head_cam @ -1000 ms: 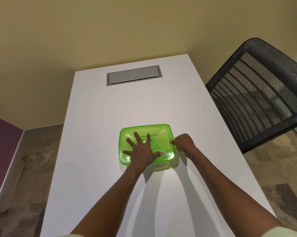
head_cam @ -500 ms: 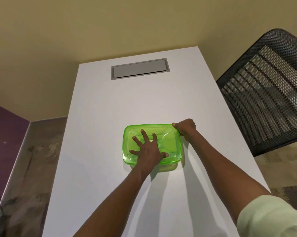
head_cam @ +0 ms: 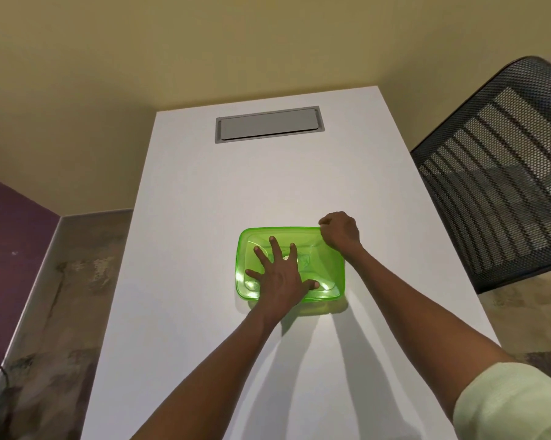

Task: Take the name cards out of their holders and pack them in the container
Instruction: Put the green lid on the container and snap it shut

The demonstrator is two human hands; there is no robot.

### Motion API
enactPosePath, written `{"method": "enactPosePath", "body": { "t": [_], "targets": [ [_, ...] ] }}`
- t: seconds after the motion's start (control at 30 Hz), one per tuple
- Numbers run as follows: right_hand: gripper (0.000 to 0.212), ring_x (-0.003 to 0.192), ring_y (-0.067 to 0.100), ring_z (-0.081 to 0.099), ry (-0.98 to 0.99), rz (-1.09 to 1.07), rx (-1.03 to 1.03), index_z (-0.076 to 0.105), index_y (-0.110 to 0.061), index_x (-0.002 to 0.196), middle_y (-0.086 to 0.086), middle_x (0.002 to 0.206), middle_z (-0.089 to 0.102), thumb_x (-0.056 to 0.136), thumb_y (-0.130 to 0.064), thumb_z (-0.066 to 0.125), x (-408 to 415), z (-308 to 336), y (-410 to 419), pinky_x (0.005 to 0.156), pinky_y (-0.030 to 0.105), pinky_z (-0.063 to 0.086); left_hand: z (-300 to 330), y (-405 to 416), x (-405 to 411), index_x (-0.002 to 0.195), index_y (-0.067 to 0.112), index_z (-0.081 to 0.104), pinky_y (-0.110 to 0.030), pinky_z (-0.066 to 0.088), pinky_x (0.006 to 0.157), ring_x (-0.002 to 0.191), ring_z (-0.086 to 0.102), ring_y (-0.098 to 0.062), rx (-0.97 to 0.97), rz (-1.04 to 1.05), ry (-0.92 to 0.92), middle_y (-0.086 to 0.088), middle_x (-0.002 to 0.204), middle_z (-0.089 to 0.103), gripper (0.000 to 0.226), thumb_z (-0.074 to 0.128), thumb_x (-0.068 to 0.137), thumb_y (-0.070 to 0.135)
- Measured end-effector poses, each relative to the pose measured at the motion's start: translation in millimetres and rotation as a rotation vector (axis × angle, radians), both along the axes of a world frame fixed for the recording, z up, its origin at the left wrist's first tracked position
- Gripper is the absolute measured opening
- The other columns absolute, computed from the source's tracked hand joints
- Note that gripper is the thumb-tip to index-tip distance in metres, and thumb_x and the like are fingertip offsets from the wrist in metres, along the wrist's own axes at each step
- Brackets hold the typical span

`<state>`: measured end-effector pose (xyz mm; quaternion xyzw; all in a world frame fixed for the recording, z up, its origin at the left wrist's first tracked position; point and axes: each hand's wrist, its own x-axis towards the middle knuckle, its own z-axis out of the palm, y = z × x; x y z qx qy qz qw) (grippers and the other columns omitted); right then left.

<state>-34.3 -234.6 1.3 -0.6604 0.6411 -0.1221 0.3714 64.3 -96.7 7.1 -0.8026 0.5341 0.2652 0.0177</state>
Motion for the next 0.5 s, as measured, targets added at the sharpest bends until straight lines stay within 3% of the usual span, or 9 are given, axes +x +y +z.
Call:
{"method": "enactPosePath", "body": {
  "t": [0.1, 0.2, 0.33, 0.43, 0.5],
  "targets": [
    [0.02, 0.098, 0.03, 0.065, 0.026, 0.11, -0.062, 0.075, -0.009, 0.091, 0.009, 0.101, 0.074, 0.086, -0.016, 0.057, 15.9, 5.3, 1.8, 0.085, 0.036, 0.053, 2.2, 1.3, 9.6, 0.151, 0.02, 0.024, -0.069, 0.019, 0.11, 0.148, 0.0, -0.041, -0.1, 0.064, -0.013, -0.01, 0.163, 0.003, 0.085, 0.061, 0.084, 0.057],
    [0.02, 0.099, 0.028, 0.064, -0.013, 0.229, -0.102, 0.074, -0.009, 0.094, 0.009, 0.103, 0.072, 0.087, -0.023, 0.06, 31.4, 10.4, 4.6, 0.085, 0.036, 0.051, 5.3, 2.1, 27.7, 0.144, 0.013, 0.039, -0.046, 0.02, 0.119, 0.147, 0.017, -0.031, -0.335, 0.207, -0.01, -0.013, 0.158, 0.023, 0.057, 0.054, 0.095, 0.036],
    [0.023, 0.103, 0.029, 0.062, -0.039, 0.358, -0.101, 0.073, -0.006, 0.097, 0.011, 0.108, 0.07, 0.089, -0.025, 0.063, 58.8, 14.7, 6.0, 0.086, 0.036, 0.048, 8.2, -0.8, 59.9, 0.136, 0.005, 0.049, -0.015, 0.024, 0.106, 0.135, 0.036, -0.026, -0.594, 0.493, 0.124, -0.015, 0.146, 0.041, 0.042, 0.052, 0.096, 0.017],
    [0.031, 0.108, 0.033, 0.06, -0.017, 0.457, -0.066, 0.071, -0.003, 0.103, 0.017, 0.114, 0.068, 0.091, -0.03, 0.062, 80.1, 17.5, 9.3, 0.09, 0.041, 0.049, -0.1, -16.1, 85.2, 0.13, -0.001, 0.055, -0.034, 0.033, 0.11, 0.13, 0.045, -0.033, -0.467, 0.755, 0.278, -0.02, 0.136, 0.053, 0.039, 0.05, 0.098, 0.022],
    [0.034, 0.103, 0.032, 0.06, 0.015, 0.513, -0.025, 0.07, -0.001, 0.098, 0.018, 0.111, 0.068, 0.092, -0.033, 0.06, 89.8, 15.3, 12.0, 0.086, 0.04, 0.049, -6.6, -21.7, 90.4, 0.097, -0.004, 0.067, -0.039, 0.046, 0.093, 0.105, 0.058, -0.039, -0.413, 0.849, 0.407, -0.022, 0.103, 0.067, 0.036, 0.049, 0.098, 0.028]
  ]
}}
